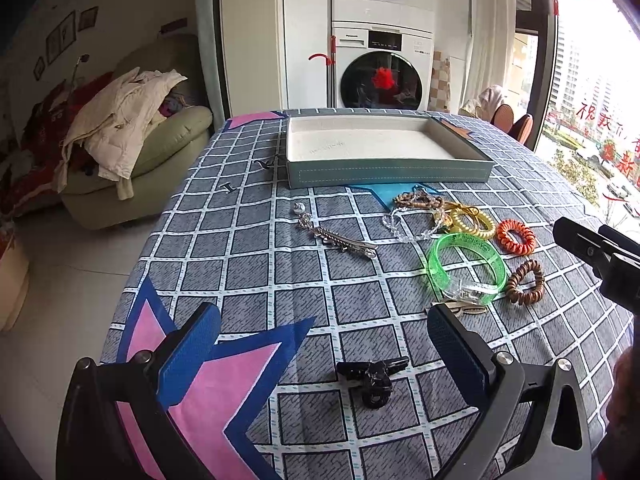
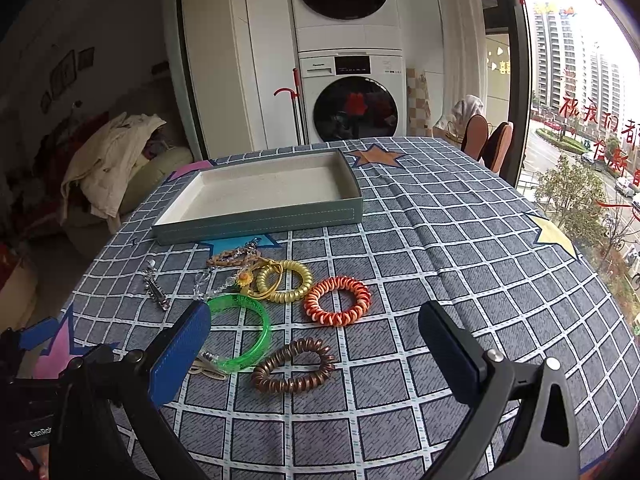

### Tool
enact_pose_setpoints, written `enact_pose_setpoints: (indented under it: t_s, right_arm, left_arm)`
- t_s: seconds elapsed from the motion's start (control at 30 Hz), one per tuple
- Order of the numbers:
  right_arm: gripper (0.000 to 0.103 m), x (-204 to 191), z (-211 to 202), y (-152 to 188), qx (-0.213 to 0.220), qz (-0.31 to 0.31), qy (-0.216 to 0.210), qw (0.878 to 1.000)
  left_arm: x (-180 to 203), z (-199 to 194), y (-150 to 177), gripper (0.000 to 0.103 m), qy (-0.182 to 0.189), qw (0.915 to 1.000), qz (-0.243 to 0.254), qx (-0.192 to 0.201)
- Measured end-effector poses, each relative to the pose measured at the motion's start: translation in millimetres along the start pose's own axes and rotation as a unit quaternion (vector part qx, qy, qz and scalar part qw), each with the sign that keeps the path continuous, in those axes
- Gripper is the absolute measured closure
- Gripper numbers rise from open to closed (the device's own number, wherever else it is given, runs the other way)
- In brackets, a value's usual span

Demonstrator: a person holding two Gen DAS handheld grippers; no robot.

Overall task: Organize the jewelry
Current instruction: 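Grasp the black claw clip with the left tool while the right tool grasps the brown coil tie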

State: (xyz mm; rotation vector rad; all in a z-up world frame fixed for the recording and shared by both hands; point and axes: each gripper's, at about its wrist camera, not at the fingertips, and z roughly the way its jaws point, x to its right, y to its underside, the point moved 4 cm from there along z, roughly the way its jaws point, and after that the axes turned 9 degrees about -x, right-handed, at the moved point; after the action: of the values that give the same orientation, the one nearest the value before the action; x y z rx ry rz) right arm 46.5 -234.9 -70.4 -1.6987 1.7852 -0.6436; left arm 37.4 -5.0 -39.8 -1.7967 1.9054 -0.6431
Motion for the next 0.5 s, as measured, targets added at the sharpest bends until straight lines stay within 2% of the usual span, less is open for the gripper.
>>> enact_pose_setpoints:
  t_s: [0.3,0.5]
  right_arm:
    - [0.000,29,24,15,-0.073,0.018,0.039,0.996]
    - [0.000,36,41,20,-0.117,0.024,0.037,0.992]
  left_arm:
    - [1,19,11,0.000,0.019,0.9978,0.042,-0.048]
    - [10,24,12,0.000,0.033,0.9956,0.066,-0.058]
